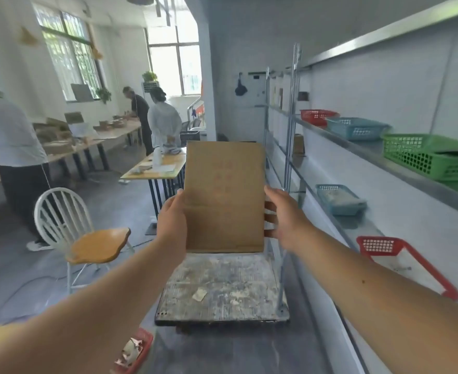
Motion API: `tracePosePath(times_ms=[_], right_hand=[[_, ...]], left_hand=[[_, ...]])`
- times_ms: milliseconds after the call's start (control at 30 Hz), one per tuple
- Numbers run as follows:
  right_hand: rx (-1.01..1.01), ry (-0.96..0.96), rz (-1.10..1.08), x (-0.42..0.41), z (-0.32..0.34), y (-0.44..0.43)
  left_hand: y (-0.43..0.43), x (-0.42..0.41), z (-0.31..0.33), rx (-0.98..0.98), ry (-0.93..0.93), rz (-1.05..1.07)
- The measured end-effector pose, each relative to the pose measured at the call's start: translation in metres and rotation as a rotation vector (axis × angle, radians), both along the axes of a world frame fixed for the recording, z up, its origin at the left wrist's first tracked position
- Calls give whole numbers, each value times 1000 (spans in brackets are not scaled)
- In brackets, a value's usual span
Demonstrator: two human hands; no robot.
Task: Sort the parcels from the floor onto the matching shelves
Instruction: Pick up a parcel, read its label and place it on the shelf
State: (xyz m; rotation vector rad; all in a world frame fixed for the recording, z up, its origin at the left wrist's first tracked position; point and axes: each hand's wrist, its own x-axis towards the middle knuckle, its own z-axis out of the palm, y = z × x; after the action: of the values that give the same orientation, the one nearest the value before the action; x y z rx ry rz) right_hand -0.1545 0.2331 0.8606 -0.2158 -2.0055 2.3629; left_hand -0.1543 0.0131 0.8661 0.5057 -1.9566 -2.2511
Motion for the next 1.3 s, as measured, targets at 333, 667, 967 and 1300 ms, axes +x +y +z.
tracePosePath(times_ms=[333, 667, 967, 1300], right_hand=[[-20, 106, -66, 16, 113, 8], [-30, 226, -134, 37, 204, 13], [-8, 239, -165, 59, 234, 21], [32, 261, -162, 68, 245, 26]], left_hand=[[-14, -13, 85, 156, 156, -73], [8, 58, 208, 120, 278, -85], [-2, 69, 230, 88, 387, -167], [-1, 86, 248, 193, 449, -131]])
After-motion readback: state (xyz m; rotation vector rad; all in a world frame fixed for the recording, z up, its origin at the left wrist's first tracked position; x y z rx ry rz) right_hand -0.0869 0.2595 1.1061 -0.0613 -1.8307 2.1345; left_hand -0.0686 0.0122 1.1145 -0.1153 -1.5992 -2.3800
